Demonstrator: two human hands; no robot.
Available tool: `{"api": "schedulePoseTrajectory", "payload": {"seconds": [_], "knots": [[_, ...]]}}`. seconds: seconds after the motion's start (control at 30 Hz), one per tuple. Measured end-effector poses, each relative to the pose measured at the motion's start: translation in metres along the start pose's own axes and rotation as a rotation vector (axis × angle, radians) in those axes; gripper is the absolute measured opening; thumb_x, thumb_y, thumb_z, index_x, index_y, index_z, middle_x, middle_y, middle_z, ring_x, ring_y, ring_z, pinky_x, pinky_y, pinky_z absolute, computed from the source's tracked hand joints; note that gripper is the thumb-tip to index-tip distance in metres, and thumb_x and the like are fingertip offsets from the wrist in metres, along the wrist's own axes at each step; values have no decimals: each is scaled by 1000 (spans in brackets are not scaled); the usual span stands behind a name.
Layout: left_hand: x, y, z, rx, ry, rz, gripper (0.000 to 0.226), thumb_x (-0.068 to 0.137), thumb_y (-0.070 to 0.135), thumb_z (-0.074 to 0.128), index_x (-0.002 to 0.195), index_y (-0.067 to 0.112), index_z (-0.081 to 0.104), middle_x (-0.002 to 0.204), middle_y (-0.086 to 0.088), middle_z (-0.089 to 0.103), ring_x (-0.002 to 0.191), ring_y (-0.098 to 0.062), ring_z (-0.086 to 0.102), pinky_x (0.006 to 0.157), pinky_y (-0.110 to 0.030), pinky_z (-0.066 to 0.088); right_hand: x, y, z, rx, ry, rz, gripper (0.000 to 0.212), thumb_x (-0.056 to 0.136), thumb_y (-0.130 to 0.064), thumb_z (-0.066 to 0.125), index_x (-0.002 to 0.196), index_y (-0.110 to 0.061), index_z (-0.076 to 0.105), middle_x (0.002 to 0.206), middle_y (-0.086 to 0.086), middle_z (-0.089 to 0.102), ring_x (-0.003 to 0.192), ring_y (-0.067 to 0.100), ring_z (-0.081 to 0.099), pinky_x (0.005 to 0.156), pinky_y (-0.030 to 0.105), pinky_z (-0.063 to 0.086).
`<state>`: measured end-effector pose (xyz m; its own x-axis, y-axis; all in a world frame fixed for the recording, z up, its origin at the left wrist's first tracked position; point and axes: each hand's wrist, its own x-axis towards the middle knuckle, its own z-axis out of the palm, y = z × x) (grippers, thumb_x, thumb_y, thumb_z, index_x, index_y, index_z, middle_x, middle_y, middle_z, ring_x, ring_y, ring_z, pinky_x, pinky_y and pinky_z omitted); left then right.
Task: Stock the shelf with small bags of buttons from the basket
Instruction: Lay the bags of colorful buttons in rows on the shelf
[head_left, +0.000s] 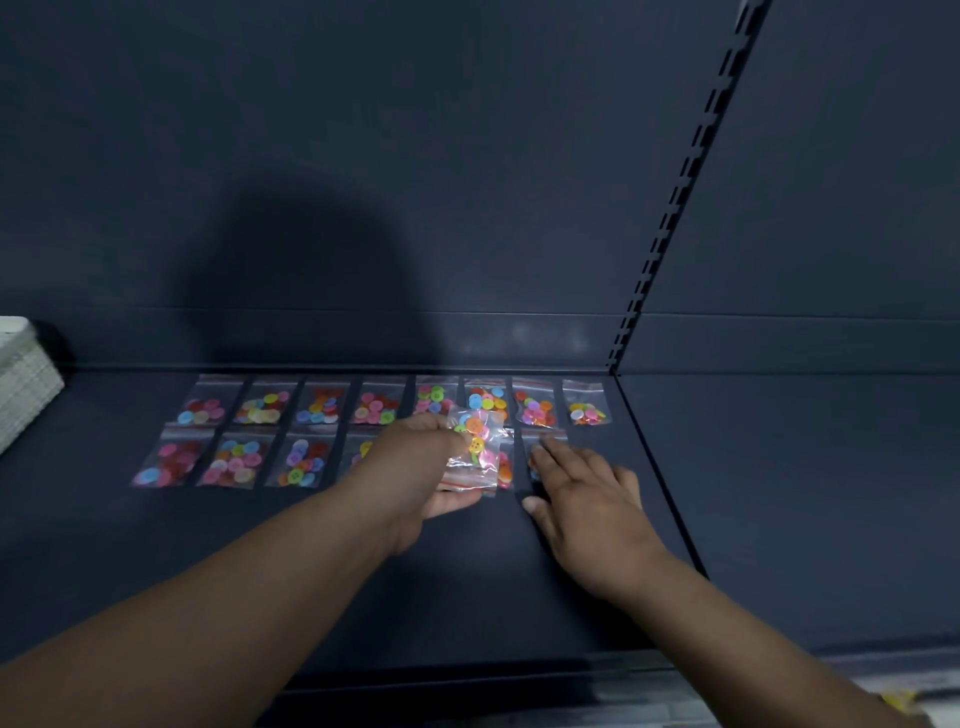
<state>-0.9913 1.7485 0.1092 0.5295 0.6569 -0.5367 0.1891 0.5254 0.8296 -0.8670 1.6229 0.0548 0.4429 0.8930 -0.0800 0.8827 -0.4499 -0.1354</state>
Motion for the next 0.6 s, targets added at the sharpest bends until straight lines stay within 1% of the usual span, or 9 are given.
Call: {"api": "schedulePoseTrajectory", "payload": {"seconds": [0.1, 0.2, 0.27, 0.3, 0.37, 0.4, 0.43, 0.5, 0.6], "knots": [[2, 1, 2, -11, 3, -10, 10, 90, 4, 57, 91, 14, 57, 104, -13, 63, 93, -31, 66, 65, -39, 57, 1, -3, -1, 0, 12, 6, 58, 98, -48, 25, 150, -24, 12, 158, -8, 6, 143, 13, 6, 109, 33, 10], [2, 1, 4, -31, 3, -8, 12, 90, 2, 56, 88, 14, 55, 94, -13, 62, 86, -31, 66, 64, -39, 56, 0, 1, -4, 57, 58, -41, 54, 99, -44, 28, 149, -25, 20, 157, -9, 14, 141, 13, 12, 108, 31, 12], [2, -1, 4, -26, -20, 7, 13, 89, 1, 57, 91, 14, 55, 94, -14, 63, 83, -32, 68, 64, -38, 56, 0, 2, -9, 299, 143, -53, 47, 99, -37, 38, 143, -23, 35, 150, -6, 33, 137, 13, 27, 108, 28, 19], [1, -2, 4, -14, -31, 18, 14, 89, 2, 58, 94, 14, 56, 94, -14, 64, 81, -31, 69, 65, -37, 56, 1, 0, -13, 527, 179, -14, 40, 98, -32, 44, 136, -20, 46, 140, -3, 46, 129, 14, 40, 108, 27, 27], [1, -3, 6, 24, -41, 45, 14, 89, 3, 60, 98, 13, 58, 91, -12, 64, 77, -25, 68, 65, -35, 56, 4, -5, -25, 1047, 189, 90, 23, 95, -23, 53, 114, -16, 63, 108, 1, 63, 99, 16, 61, 97, 34, 46], [0, -4, 8, 49, -52, 58, 13, 89, 4, 60, 98, 13, 59, 89, -11, 64, 78, -22, 65, 65, -34, 55, 6, -7, -32, 1229, 160, 132, 17, 94, -21, 55, 106, -14, 64, 97, 3, 64, 85, 17, 61, 87, 34, 51], [-1, -4, 10, 77, -73, 69, 12, 88, 4, 61, 97, 13, 61, 88, -10, 64, 78, -19, 64, 65, -33, 55, 7, -6, -38, 1322, 106, 160, 14, 92, -20, 57, 102, -12, 65, 91, 3, 64, 77, 16, 59, 77, 30, 52], [-4, -5, 14, 148, -123, 94, 13, 87, 3, 63, 97, 12, 64, 89, -10, 66, 79, -17, 63, 64, -32, 56, 8, -4, -45, 1371, -26, 181, 11, 89, -17, 62, 98, -11, 65, 79, 3, 62, 68, 12, 55, 61, 21, 46], [-8, -4, 20, 234, -164, 142, 13, 85, 2, 64, 94, 12, 65, 98, -11, 67, 83, -18, 63, 73, -34, 56, 5, 3, -47, 1327, -81, 200, 4, 86, -7, 64, 85, -10, 66, 68, 1, 62, 58, 9, 53, 53, 19, 41]]}}
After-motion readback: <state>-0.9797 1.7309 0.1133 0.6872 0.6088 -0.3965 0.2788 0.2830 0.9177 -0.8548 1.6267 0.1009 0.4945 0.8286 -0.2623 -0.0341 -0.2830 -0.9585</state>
